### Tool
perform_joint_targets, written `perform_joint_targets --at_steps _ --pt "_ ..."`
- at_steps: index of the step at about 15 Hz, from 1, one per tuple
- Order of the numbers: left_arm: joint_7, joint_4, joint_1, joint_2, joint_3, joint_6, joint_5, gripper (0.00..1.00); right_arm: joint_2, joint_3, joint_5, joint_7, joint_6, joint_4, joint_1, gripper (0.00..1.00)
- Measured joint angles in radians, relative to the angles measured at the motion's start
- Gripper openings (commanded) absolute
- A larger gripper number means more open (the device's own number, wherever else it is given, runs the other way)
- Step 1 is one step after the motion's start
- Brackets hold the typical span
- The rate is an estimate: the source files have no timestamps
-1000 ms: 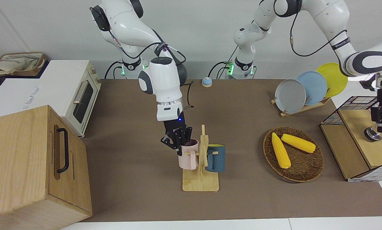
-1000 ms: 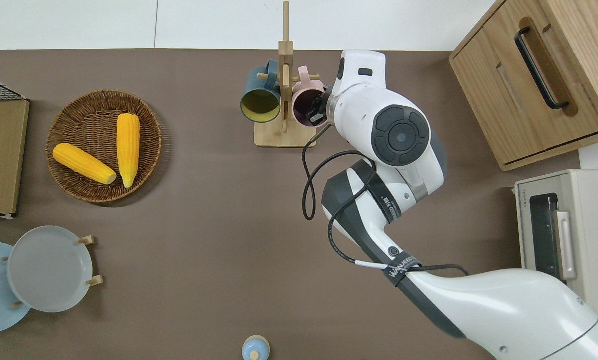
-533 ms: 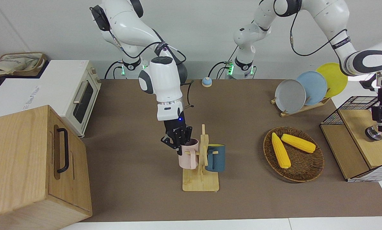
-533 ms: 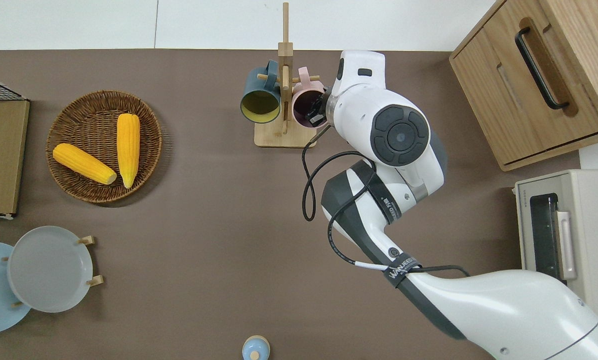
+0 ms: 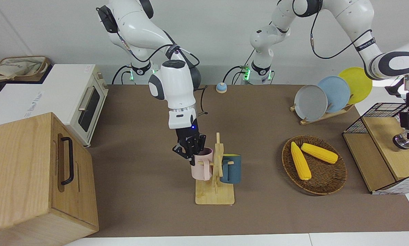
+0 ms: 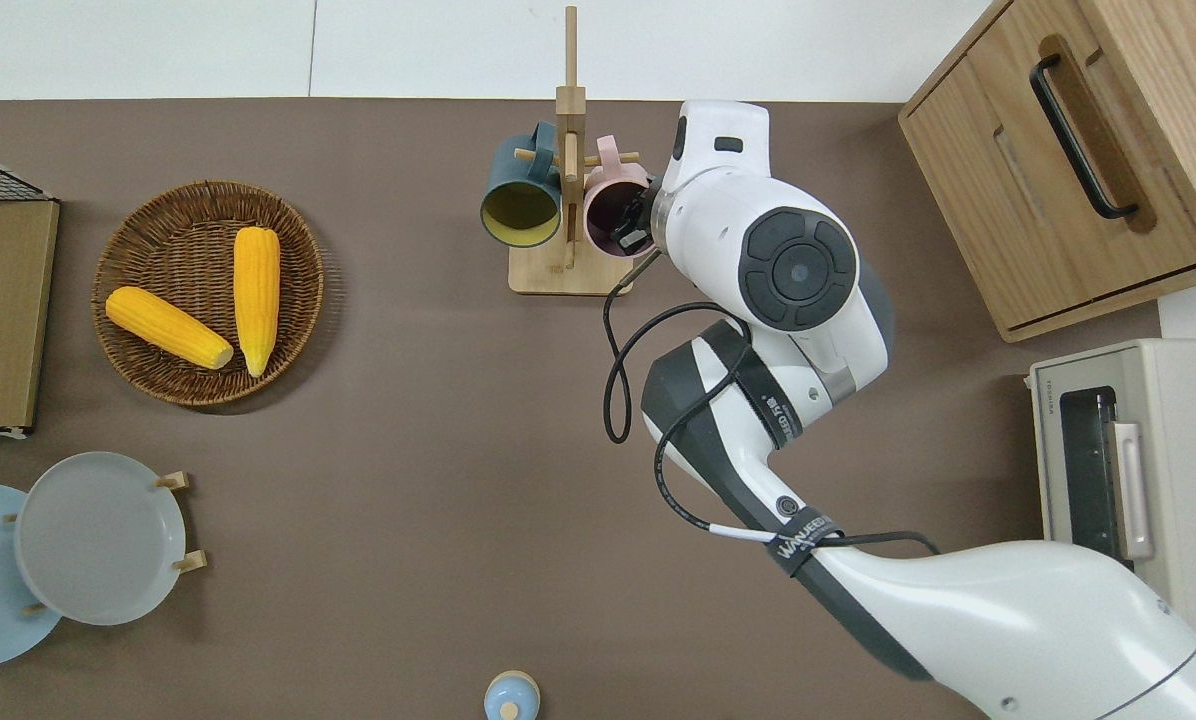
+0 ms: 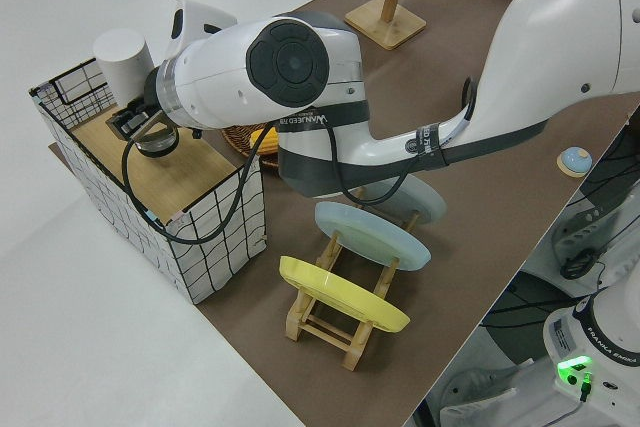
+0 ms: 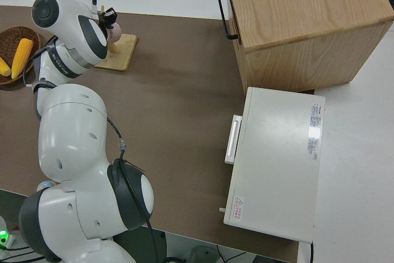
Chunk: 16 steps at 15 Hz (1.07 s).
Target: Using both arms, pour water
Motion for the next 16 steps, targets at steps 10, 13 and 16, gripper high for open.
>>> perform_joint_targets --at_steps 10,13,16 --pt "-0.003 0.000 0.000 -0.001 0.000 0.000 0.000 0.00 -0.002 0.003 0.000 0.000 -0.021 0.005 0.000 0.027" --pt "-0.003 0.000 0.000 -0.001 0.000 0.000 0.000 0.00 -0.004 0.003 0.000 -0.003 -0.033 0.008 0.000 0.019" --pt "-0.004 0.000 0.000 -0.001 0.000 0.000 0.000 0.00 -0.009 0.002 -0.001 -0.004 -0.045 0.011 -0.001 0.019"
